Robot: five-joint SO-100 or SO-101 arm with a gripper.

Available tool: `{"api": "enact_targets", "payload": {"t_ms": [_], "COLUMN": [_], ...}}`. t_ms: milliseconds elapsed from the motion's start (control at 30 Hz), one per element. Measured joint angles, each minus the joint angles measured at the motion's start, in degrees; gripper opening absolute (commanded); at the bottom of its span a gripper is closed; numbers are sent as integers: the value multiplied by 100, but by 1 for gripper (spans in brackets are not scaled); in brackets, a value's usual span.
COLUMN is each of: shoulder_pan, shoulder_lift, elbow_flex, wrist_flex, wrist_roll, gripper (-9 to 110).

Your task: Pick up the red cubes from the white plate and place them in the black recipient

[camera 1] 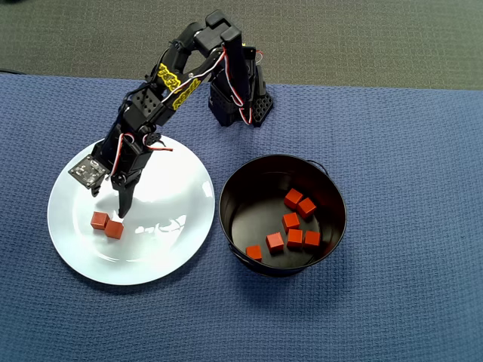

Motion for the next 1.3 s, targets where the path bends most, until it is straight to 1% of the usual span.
{"api": "enact_targets", "payload": {"t_ms": [567,700,1300], "shoulder_pan": [0,26,97], "shoulder_lift": [-800,-896,-1134], "elbow_flex": [-817,-949,-1239], "wrist_flex": [-176,-176,-176], "wrist_roll": [88,114,193], "gripper": [21,17,16]}}
